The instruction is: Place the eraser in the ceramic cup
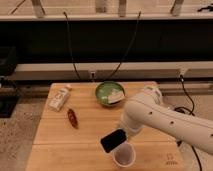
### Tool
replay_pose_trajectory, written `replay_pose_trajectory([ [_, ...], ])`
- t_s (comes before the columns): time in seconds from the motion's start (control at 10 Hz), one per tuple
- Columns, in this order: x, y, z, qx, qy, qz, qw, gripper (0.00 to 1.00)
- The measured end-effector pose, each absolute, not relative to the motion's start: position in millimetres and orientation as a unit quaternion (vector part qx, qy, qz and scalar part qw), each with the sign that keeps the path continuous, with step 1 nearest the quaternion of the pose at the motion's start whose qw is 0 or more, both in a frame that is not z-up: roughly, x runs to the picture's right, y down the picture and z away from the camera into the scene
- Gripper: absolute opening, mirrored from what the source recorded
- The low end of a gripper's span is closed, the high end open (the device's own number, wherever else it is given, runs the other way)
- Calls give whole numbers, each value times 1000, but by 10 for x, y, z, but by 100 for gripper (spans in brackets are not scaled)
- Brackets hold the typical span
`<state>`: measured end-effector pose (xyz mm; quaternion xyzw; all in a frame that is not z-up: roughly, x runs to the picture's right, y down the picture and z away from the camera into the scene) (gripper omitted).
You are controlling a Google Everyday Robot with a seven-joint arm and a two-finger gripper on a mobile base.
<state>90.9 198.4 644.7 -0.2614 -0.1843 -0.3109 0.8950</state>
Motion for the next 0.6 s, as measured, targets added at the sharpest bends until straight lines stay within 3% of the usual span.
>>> replay_pose_trajectory([
  [0.6,1161,1876,6363,-218,-226,-375,872,0],
])
